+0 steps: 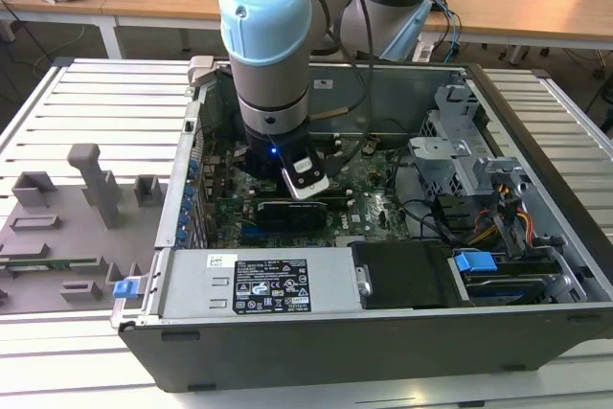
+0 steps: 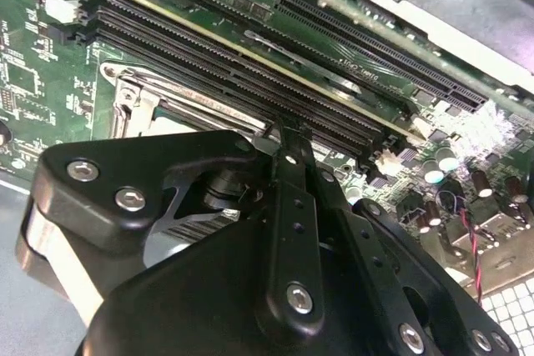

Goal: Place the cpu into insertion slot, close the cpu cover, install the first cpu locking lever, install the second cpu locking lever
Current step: 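Install the second cpu locking lever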

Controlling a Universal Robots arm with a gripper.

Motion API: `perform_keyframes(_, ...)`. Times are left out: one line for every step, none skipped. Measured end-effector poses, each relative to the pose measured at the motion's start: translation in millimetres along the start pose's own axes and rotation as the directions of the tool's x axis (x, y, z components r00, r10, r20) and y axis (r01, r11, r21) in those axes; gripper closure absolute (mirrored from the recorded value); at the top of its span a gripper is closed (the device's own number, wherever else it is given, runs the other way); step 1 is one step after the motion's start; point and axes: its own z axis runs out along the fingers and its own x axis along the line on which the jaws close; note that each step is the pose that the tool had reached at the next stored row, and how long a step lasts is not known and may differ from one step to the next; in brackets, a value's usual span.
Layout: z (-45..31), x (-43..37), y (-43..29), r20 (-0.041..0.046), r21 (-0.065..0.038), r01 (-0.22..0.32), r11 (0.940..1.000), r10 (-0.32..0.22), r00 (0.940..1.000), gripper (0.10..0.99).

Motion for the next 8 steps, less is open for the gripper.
perform_keyframes(0.8, 0.6, -0.1, 0.0, -0.001, 0.0, 1.0, 0.0, 1.0, 0.98)
perform_keyframes(1.6, 1.0, 0.1, -0.0002, -0.003, 0.0, 1.0, 0.0, 1.0, 0.98)
perform_keyframes(2.2, 1.5, 0.2, 0.0007, -0.004, 0.0, 1.0, 0.0, 1.0, 0.98)
perform_keyframes(2.2, 1.6, 0.2, 0.0002, -0.005, 0.0, 1.0, 0.0, 1.0, 0.98)
perform_keyframes(2.4, 1.8, 0.2, -0.0003, -0.006, 0.0, 1.0, 0.0, 1.0, 0.98)
perform_keyframes(2.5, 1.9, 0.3, -0.0002, -0.007, 0.0, 1.0, 0.0, 1.0, 0.98)
perform_keyframes(2.5, 2.0, 0.4, -0.0001, -0.007, 0.0, 1.0, 0.0, 1.0, 0.98)
perform_keyframes(2.6, 2.1, 0.8, 0.0, -0.007, 0.0, 1.0, 0.0, 1.0, 0.98)
